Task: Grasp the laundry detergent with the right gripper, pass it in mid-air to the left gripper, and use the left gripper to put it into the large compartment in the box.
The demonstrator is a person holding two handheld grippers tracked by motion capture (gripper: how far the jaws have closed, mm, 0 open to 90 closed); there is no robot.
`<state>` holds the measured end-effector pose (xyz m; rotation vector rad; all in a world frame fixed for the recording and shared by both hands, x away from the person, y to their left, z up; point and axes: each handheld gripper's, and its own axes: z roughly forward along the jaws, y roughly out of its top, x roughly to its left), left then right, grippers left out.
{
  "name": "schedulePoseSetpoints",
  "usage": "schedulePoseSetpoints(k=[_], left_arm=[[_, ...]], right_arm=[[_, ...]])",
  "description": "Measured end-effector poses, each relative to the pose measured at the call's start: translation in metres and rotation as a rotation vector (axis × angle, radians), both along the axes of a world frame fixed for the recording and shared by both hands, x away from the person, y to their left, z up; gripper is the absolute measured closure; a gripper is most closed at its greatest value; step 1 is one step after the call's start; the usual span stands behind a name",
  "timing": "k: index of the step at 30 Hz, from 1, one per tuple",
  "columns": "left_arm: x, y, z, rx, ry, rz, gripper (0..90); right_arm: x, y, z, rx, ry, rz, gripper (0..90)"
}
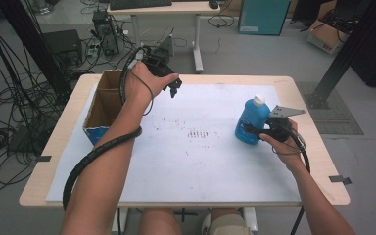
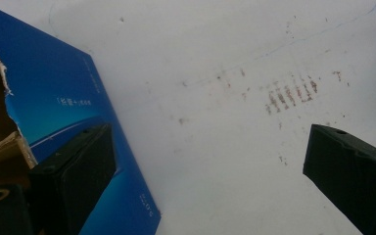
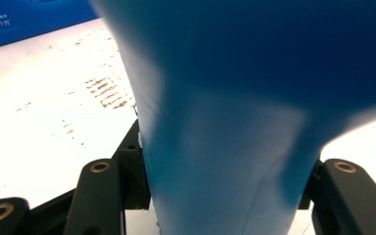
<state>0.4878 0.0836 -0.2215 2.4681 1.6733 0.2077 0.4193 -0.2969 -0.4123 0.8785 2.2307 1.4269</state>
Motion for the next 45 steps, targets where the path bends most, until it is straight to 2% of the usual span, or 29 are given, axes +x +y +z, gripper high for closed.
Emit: schedulePoseSetpoints(k=[6, 13, 18, 19, 21, 24, 25, 26, 27, 28, 29, 30, 32, 35, 36, 38, 39, 40, 41, 42, 43, 44, 45], left_arm=[[-0.001, -0.004, 0.000, -0.008, 0.001, -0.023, 5.9], [-0.006, -0.007, 0.011, -0.013, -0.011, -0.079, 6.2], [-0.009, -0.009, 0.015, 0.005, -0.016, -0.141, 6.2], [-0.010, -0.008, 0.014, -0.017, -0.016, -0.158, 6.2], [-0.010, -0.008, 0.014, -0.017, -0.016, -0.165, 6.2], [-0.011, -0.005, 0.011, 0.007, -0.009, -0.224, 6.1], [-0.011, -0.005, 0.011, 0.007, -0.009, -0.224, 6.2], [-0.012, -0.004, 0.011, 0.019, -0.010, -0.251, 6.2], [-0.012, -0.004, 0.011, 0.019, -0.010, -0.251, 6.5], [-0.012, -0.004, 0.013, 0.027, -0.010, -0.272, 6.5], [-0.012, -0.003, 0.014, 0.032, -0.004, -0.298, 6.5], [-0.013, -0.003, 0.015, 0.027, -0.004, -0.315, 6.4], [-0.015, -0.003, 0.016, 0.025, -0.007, -0.335, 6.5], [-0.017, -0.007, 0.019, 0.056, 0.005, -0.388, 6.3], [-0.017, -0.007, 0.019, 0.056, 0.005, -0.388, 6.3], [-0.018, -0.008, 0.024, 0.066, 0.008, -0.428, 6.3], [-0.018, -0.008, 0.024, 0.066, 0.008, -0.428, 6.3], [-0.018, -0.007, 0.028, 0.064, 0.012, -0.455, 6.3], [-0.018, -0.007, 0.028, 0.064, 0.012, -0.455, 6.3], [-0.018, -0.006, 0.031, 0.054, 0.008, -0.465, 6.3], [-0.018, -0.003, 0.036, 0.049, 0.004, -0.484, 6.3], [-0.018, -0.003, 0.036, 0.049, 0.004, -0.484, 6.1], [-0.018, 0.000, 0.041, 0.042, 0.006, -0.497, 6.1]], right_arm=[[0.000, 0.001, 0.000, -0.003, 0.002, -0.006, 44.1], [-0.002, 0.002, 0.001, -0.004, 0.006, -0.025, 44.0], [-0.001, 0.002, 0.002, -0.005, 0.010, -0.032, 43.8], [-0.002, 0.002, 0.002, -0.001, 0.020, -0.042, 43.7], [-0.002, 0.002, 0.002, 0.001, 0.020, -0.046, 43.7], [-0.003, 0.002, 0.003, -0.004, 0.028, -0.053, 43.8], [-0.003, 0.002, 0.003, -0.004, 0.028, -0.053, 43.8], [-0.003, 0.001, 0.005, 0.000, 0.045, -0.056, 43.9], [-0.003, 0.001, 0.006, 0.001, 0.059, -0.056, 43.9], [-0.003, 0.001, 0.006, 0.001, 0.059, -0.056, 43.9], [-0.003, 0.001, 0.009, -0.001, 0.076, -0.057, 43.9], [-0.003, 0.001, 0.011, -0.005, 0.071, -0.052, 43.9], [-0.003, 0.002, 0.016, -0.007, 0.086, -0.049, 43.9], [-0.001, 0.008, 0.030, -0.025, 0.088, -0.028, 43.9], [-0.001, 0.008, 0.030, -0.025, 0.088, -0.028, 43.9], [0.001, 0.016, 0.046, -0.029, 0.089, -0.018, 43.9], [0.001, 0.016, 0.046, -0.029, 0.089, -0.018, 43.9], [0.003, 0.023, 0.057, -0.027, 0.103, -0.006, 43.9], [0.003, 0.026, 0.063, -0.026, 0.109, 0.001, 43.9], [0.003, 0.026, 0.063, -0.026, 0.109, 0.001, 43.9], [0.004, 0.034, 0.073, -0.030, 0.110, 0.014, 43.9], [0.004, 0.034, 0.073, -0.030, 0.110, 0.014, 43.9], [0.005, 0.042, 0.082, -0.039, 0.110, 0.027, 43.8]])
